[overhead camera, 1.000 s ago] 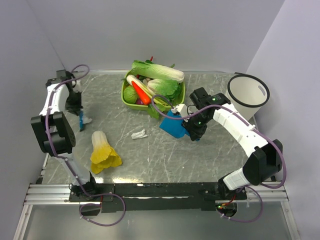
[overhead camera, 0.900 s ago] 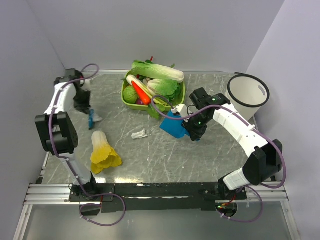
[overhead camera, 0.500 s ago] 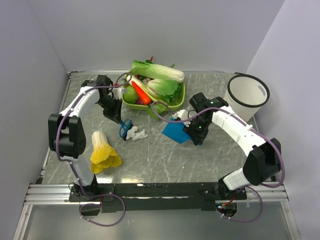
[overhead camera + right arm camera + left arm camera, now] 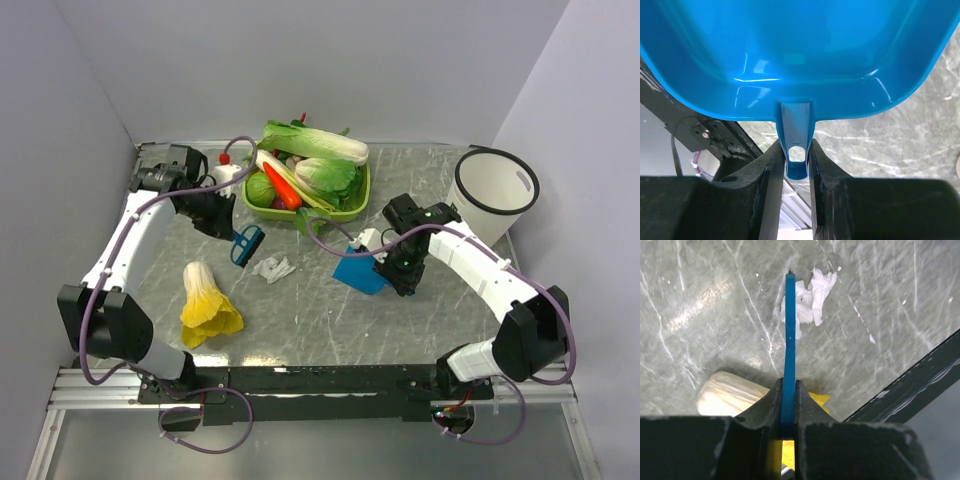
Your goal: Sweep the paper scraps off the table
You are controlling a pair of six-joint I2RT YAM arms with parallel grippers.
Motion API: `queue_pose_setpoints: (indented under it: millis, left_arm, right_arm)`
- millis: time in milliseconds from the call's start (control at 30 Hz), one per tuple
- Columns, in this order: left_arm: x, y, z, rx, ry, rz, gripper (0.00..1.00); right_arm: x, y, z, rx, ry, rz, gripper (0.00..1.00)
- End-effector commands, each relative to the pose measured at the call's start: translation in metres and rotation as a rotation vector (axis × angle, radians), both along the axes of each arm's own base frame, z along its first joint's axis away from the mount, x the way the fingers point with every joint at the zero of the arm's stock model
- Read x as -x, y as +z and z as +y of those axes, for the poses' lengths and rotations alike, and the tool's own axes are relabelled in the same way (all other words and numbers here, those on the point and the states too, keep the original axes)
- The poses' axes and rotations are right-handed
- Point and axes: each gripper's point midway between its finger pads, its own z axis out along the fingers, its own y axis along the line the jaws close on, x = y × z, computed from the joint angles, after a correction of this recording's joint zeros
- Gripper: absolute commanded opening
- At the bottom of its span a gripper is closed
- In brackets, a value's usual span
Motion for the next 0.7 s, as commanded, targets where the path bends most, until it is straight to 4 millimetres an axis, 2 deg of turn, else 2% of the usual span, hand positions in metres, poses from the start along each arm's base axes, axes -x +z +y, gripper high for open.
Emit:
queue_pose_setpoints:
  millis: [0,167,267,333,467,667]
  left_arm:
    - [0.004,-0.013,-0.002,-0.047,-0.127,-0.006,0.01]
    - [-0.023,-0.013,0.013,-0.149,-0.036,-0.076,0.01]
    - [-0.032,-0.019,0.021,-0.186,0.048,-0.075,0.01]
    - [-0.039,-0.022,0.022,-0.181,0.112,-0.078,0.01]
    - [-0.039,-0.030,0.013,-0.128,0.149,-0.052,0.01]
    - [-0.038,-0.040,0.000,-0.063,0.144,-0.001,0.01]
  right_arm:
    - [0.001,0.002,-0.012,0.037,0.051,-0.065,0.00]
    - [0.000,-0.019,-0.048,0.263,0.142,-0.069,0.00]
    - [0.003,-0.025,-0.053,0.349,0.151,-0.041,0.00]
    - [0.007,-0.025,-0.049,0.376,0.127,-0.006,0.00]
    - [0.006,-0.039,-0.034,0.401,0.120,0.032,0.00]
    - [-0.019,-0.061,-0.011,0.381,0.094,0.000,0.00]
